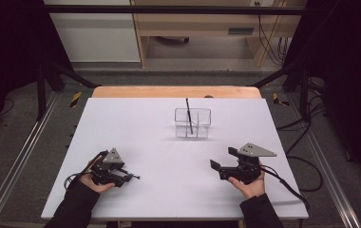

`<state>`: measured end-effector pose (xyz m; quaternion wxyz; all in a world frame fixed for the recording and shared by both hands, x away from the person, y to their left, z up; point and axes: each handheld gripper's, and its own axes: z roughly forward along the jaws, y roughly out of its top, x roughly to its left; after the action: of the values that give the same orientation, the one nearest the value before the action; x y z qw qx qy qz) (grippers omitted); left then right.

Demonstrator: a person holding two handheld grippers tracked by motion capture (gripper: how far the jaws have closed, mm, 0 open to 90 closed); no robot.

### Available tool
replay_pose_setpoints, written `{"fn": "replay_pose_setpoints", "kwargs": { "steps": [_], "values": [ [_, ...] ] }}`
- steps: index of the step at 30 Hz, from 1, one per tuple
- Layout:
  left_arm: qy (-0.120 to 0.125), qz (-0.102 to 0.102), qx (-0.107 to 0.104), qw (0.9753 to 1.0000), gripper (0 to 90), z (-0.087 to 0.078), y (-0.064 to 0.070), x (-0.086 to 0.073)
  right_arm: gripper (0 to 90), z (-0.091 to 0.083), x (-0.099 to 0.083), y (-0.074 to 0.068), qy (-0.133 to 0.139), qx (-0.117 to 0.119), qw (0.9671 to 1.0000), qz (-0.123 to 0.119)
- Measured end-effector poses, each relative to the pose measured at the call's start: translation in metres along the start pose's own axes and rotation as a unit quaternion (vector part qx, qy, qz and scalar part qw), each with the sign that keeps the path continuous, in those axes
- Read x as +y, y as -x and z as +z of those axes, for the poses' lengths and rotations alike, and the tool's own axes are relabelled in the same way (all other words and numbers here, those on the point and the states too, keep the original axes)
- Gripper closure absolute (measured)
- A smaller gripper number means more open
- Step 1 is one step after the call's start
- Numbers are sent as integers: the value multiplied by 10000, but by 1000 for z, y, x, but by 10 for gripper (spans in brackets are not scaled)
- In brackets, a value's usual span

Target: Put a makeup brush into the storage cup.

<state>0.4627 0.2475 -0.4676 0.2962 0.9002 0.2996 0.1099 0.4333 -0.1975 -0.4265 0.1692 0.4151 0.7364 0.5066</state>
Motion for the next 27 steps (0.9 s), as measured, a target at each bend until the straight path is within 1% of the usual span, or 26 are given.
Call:
{"fn": "replay_pose_setpoints", "kwargs": {
  "steps": [4,6,10,15,20,24,27],
  "values": [
    [-35,-44,33,10000,445,-1,0,1,121,0,0,0,-1,2,10000,4],
    [-58,-106,68,9999,472,-2,1,1,121,0,0,0,9,10,10000,1],
    [-98,-180,124,9997,560,-3,1,2,121,0,0,0,3,7,10000,6],
    [-144,-168,165,9996,650,-3,3,3,121,0,0,0,4,7,10000,3],
    [-200,-103,141,9996,738,-4,6,5,121,0,0,0,4,14,10000,8],
    [-213,-130,165,9996,810,-4,6,5,121,0,0,0,4,15,10000,4],
    [-218,-170,172,9995,827,-4,6,5,121,0,0,0,-1,17,10000,10]
  ]
}}
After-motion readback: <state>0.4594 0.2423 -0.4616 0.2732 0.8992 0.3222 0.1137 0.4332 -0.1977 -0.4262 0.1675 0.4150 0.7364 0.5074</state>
